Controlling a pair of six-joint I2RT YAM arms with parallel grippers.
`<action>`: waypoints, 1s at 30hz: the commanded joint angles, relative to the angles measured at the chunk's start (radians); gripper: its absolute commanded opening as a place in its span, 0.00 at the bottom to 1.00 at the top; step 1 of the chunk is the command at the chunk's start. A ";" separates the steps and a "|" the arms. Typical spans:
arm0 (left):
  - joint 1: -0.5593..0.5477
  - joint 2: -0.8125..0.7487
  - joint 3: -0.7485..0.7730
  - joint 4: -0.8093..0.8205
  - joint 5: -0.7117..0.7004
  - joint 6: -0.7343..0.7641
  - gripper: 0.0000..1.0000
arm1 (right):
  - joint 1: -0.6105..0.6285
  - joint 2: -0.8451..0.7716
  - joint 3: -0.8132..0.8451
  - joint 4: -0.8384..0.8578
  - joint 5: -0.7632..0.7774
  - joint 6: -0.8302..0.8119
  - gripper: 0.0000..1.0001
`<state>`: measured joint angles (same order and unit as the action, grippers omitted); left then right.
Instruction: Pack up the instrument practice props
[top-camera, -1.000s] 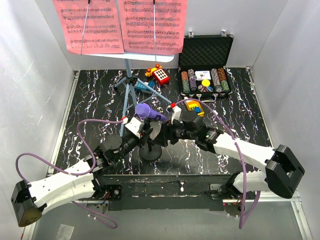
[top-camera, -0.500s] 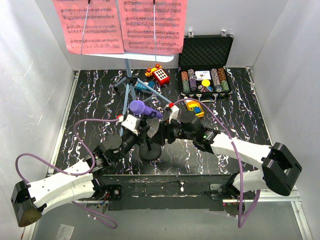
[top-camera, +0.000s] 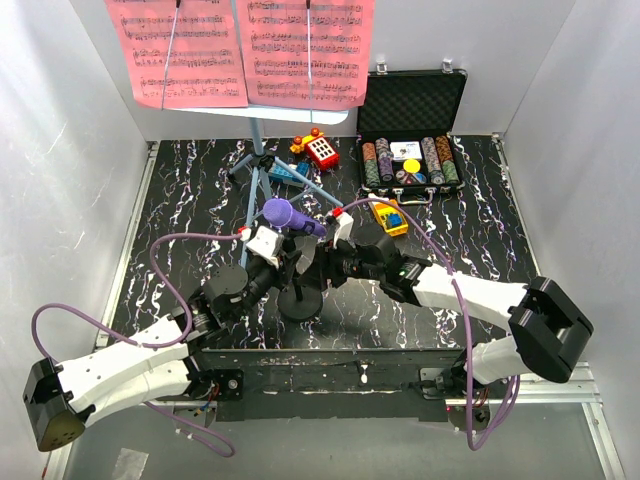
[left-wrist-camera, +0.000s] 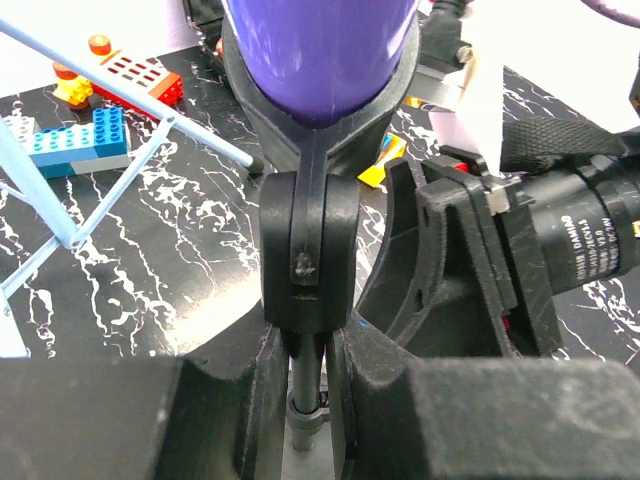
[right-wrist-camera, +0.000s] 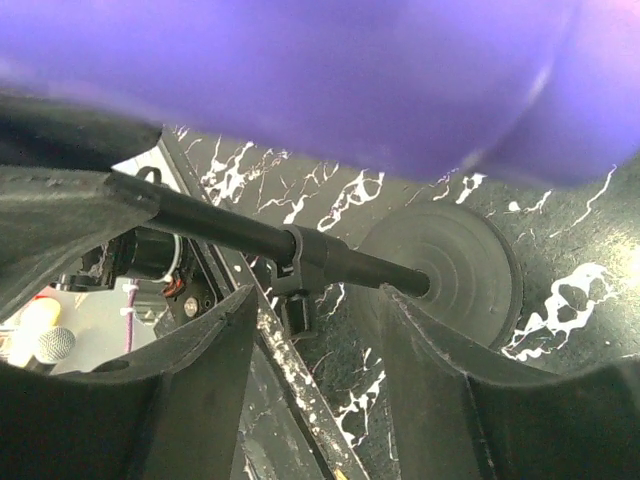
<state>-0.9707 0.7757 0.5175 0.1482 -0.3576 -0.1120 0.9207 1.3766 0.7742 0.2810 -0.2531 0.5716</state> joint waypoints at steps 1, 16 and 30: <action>-0.010 0.000 0.045 -0.016 0.054 0.011 0.00 | 0.007 0.003 -0.001 0.069 0.008 -0.019 0.56; -0.033 0.002 0.039 -0.018 0.082 0.035 0.00 | 0.023 -0.002 -0.050 0.110 -0.002 -0.029 0.43; -0.043 -0.018 0.027 -0.029 0.072 0.041 0.00 | 0.046 -0.021 -0.035 0.052 0.047 -0.091 0.01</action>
<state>-0.9970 0.7784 0.5232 0.1310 -0.3050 -0.0555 0.9455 1.3750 0.7208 0.3489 -0.2638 0.5446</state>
